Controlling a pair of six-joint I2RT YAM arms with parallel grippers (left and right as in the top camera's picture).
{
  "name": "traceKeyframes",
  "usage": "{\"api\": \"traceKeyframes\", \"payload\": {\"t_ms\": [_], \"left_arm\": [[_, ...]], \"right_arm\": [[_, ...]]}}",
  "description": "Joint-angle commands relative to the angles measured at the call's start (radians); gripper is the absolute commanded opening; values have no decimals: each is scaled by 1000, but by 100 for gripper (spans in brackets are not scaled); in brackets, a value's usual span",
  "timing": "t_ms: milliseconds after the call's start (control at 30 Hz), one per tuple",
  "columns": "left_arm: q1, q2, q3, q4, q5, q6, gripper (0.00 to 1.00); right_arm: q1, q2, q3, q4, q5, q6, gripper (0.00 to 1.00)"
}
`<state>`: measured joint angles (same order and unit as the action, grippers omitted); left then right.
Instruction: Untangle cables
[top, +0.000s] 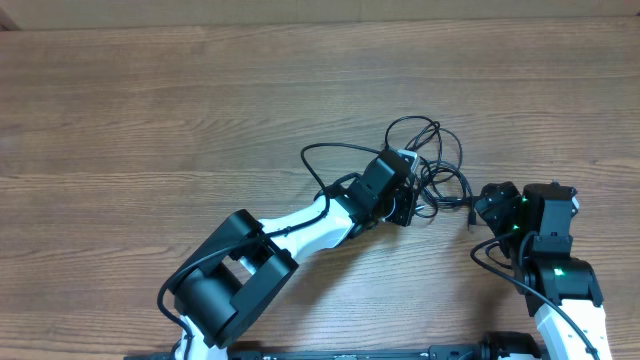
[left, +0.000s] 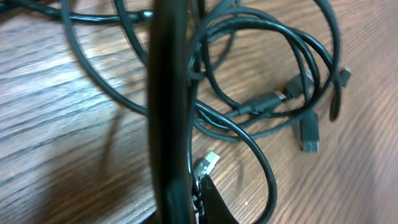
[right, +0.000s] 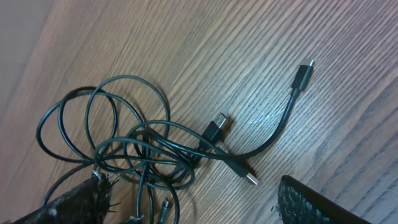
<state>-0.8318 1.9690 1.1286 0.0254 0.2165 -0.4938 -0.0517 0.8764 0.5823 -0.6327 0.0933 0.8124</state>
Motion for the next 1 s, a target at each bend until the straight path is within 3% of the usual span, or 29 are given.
{"api": "traceKeyframes", "payload": {"t_ms": [0,133,400,667,967], "left_arm": [[-3,-105,13,-16,42,145,4],[8,-265,13,-81,35,276,4],[58,-600,13,-157,35,450,4],[112,-796,13,-168,36,465,4],[119,-831,13,-205,54,472,4]], "right_arm": [[-4,-1,8,2,-10,-62,84],[-4,-1,8,14,-55,-98,83],[-4,-1,8,149,-399,-319,83],[-4,-1,8,271,-707,-406,84],[-4,-1,8,420,-945,-406,84]]}}
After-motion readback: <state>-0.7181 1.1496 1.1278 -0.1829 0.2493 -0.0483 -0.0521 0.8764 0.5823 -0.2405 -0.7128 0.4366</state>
